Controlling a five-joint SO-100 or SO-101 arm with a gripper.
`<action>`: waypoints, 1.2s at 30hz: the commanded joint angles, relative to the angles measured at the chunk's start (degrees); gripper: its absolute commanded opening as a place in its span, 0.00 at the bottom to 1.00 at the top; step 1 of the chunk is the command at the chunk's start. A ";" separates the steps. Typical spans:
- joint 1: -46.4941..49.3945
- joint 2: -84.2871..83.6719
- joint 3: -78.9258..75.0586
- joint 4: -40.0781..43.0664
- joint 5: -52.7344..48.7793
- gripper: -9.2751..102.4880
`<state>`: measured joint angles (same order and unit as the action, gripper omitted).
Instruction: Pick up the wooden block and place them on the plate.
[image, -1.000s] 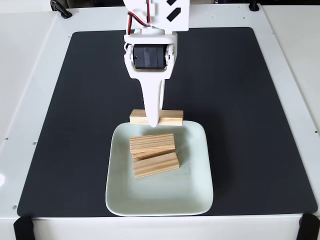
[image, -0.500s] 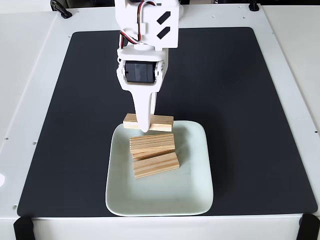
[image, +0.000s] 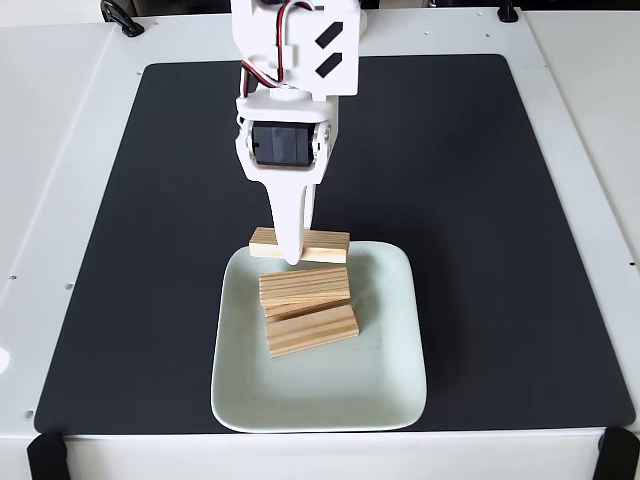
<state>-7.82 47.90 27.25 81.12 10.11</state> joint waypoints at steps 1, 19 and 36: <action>0.00 0.35 -0.26 -0.53 0.18 0.08; -0.35 0.09 -0.26 -0.62 0.18 0.08; -0.09 0.09 -0.18 0.00 0.26 0.38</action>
<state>-7.82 47.46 27.25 81.12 10.11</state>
